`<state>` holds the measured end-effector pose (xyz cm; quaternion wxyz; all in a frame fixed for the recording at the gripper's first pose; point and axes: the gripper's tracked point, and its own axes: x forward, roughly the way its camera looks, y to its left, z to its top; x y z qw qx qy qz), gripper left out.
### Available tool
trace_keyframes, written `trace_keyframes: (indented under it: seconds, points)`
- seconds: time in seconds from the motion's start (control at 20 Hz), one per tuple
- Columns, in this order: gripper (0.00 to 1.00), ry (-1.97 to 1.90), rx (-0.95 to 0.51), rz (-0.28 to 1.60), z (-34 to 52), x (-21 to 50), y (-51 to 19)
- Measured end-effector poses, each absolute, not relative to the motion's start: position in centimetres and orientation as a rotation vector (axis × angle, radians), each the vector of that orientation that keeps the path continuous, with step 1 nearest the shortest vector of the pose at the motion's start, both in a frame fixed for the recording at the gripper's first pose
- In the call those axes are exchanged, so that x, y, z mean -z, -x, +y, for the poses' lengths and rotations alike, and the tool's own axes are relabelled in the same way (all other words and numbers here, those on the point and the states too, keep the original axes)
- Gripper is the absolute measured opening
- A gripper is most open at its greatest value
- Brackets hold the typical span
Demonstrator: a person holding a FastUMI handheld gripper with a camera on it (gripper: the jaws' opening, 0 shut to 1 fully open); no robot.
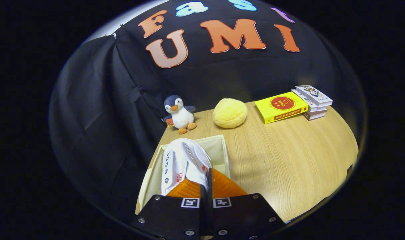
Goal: Open the storage box then place both shoes into the box .Put the left shoe in first, then the right shoe, with the right side of both shoes facing outward in a uniform manner.
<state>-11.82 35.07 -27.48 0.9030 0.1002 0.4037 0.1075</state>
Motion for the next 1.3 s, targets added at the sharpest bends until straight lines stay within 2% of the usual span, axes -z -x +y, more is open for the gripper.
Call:
trace_keyframes:
  seconds: [0.45,0.6,0.7,1.0,1.3]
  points:
    - [0.04,-0.181,-0.101,0.91,35.1,31.4,12.1]
    - [0.33,-0.17,-0.164,0.953,36.6,31.5,13.7]
    - [0.49,-0.18,-0.225,0.89,37.7,29.1,13.2]
    - [0.66,-0.156,-0.305,0.725,36.2,22.3,11.0]
    - [0.83,-0.126,-0.267,0.579,29.9,17.7,8.4]
